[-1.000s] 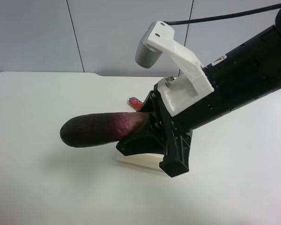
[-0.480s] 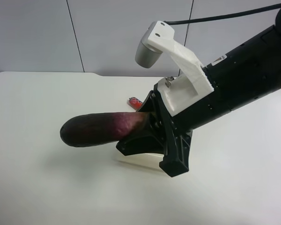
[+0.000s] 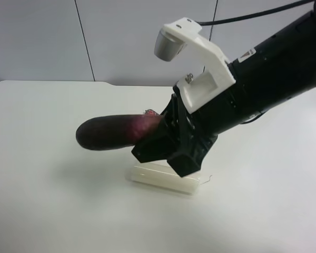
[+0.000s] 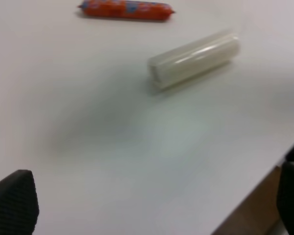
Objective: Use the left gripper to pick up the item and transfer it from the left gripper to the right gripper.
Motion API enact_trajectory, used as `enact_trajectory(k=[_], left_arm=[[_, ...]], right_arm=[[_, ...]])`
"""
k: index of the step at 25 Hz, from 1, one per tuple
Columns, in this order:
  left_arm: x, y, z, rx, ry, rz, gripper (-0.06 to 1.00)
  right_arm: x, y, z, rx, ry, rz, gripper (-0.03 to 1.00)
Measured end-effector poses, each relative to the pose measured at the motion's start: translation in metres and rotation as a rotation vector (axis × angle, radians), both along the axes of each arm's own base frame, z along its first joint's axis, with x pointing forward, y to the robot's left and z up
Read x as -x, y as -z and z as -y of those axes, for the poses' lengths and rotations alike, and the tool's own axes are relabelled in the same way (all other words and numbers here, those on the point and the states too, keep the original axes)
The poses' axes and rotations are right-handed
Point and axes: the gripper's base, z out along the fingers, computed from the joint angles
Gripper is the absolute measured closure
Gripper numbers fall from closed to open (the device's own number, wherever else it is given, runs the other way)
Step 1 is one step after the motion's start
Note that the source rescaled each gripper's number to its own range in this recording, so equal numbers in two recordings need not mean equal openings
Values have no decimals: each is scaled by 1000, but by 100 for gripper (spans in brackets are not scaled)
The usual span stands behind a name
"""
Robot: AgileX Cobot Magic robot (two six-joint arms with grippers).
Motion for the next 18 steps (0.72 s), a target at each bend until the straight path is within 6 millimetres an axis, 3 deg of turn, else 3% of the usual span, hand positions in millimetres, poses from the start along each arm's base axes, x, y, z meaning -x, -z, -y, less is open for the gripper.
enact_trajectory(k=[5, 8, 13, 18], left_arm=[[0, 0, 2, 0, -156, 0, -5], [-1, 0, 2, 0, -261, 0, -5], [-1, 0, 4, 0, -405, 1, -5], [-2, 0, 5, 0, -523, 1, -5]], right_arm=[[-17, -24, 8, 125, 138, 64, 97], [-32, -32, 26, 207, 271, 59, 97], [-72, -27, 81, 279, 525, 11, 97], [-113, 0, 137, 295, 762, -119, 97]])
